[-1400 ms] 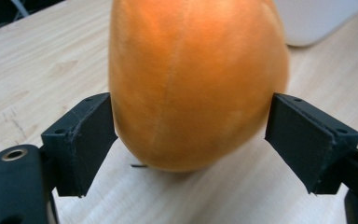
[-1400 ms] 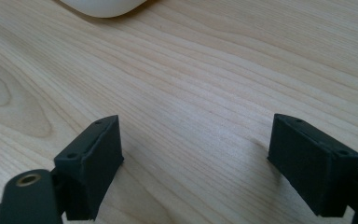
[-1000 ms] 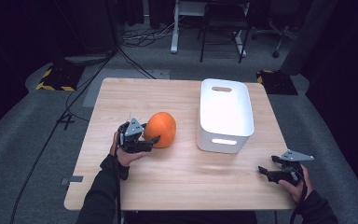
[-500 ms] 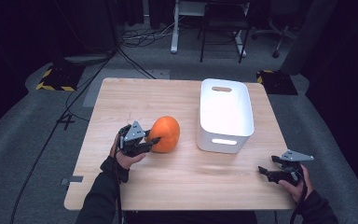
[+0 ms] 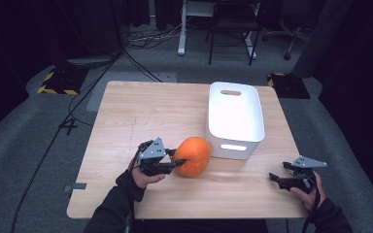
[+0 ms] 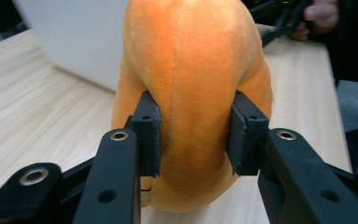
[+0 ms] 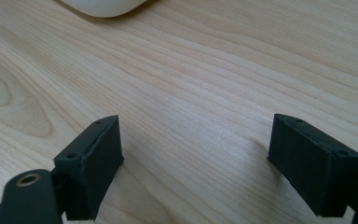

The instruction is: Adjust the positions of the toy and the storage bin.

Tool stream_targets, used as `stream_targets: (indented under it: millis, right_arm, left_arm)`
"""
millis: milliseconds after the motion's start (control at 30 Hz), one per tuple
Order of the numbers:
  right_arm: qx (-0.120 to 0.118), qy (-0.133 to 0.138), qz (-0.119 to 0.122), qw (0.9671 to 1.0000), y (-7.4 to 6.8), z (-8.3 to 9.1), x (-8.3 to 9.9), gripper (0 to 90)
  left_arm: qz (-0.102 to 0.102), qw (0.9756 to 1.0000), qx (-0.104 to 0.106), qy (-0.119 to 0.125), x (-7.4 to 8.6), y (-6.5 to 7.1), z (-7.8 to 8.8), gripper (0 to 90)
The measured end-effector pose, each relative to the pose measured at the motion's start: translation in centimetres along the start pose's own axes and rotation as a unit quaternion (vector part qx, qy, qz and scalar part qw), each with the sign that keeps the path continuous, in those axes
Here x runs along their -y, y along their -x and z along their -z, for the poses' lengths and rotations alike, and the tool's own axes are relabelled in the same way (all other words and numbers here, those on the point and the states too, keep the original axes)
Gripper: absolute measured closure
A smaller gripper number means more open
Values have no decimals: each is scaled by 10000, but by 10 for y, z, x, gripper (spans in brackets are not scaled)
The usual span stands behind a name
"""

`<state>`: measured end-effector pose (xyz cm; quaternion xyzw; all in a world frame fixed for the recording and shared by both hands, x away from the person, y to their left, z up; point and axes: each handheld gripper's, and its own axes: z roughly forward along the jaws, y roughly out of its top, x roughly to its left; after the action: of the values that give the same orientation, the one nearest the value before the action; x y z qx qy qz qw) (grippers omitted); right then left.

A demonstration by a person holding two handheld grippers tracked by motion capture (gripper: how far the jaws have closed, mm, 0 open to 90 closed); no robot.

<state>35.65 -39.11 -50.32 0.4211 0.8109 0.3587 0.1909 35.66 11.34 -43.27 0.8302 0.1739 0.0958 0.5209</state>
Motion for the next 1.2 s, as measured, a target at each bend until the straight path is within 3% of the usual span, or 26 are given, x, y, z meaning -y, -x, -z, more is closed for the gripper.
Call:
stream_targets:
  millis: [167, 333, 500, 667, 700, 733, 833, 900, 967, 1033, 1067, 1100, 1200]
  right_arm:
    - [-1, 1, 0, 10000, 0, 0, 0, 172]
    - [-54, -13, 64, 10000, 0, 1, 0, 156]
    - [-37, -36, 53, 10000, 1, 1, -4, 192]
    - [-80, 673, 106, 9976, -7, 20, -38, 218]
    - [-80, 673, 106, 9976, -7, 20, -38, 218]
    - [-117, 985, 126, 9950, -10, 29, -52, 265]
    - [-62, 1278, 211, 9916, -10, 36, -74, 274]
    - [-107, 1489, 51, 9888, -8, 38, -92, 273]
    - [-173, 1566, -125, 9874, -6, 38, -110, 271]
    - [-185, 1573, -107, 9873, -5, 37, -119, 268]
    - [-43, 1565, -94, 9876, -6, 33, -134, 268]
    - [-59, 1568, -91, 9876, -6, 30, -139, 269]
    - [31, 1520, -94, 9883, -6, 21, -152, 276]
  left_arm:
    - [-100, 9995, 282, -70, -3, 13, -14, 617]
    - [-254, 9980, 483, -308, -1, 22, -30, 606]
    - [-217, 9985, 438, -248, 1, 21, -31, 548]
    - [-79, 9993, 275, -252, 4, 20, -30, 408]
    - [-79, 9993, 275, -252, 4, 20, -30, 375]
    - [-29, 9994, 256, -234, 5, 20, -30, 364]
    - [58, 9995, 197, -245, 6, 18, -31, 283]
    - [120, 9995, 212, -212, 7, 17, -32, 262]
    - [146, 9993, 259, -227, 8, 16, -33, 246]
    - [144, 9992, 293, -251, 9, 15, -34, 230]
    - [121, 9990, 343, -275, 10, 16, -35, 230]
    - [44, 9988, 364, -326, 11, 16, -35, 229]
    - [72, 9989, 352, -315, 12, 15, -34, 229]
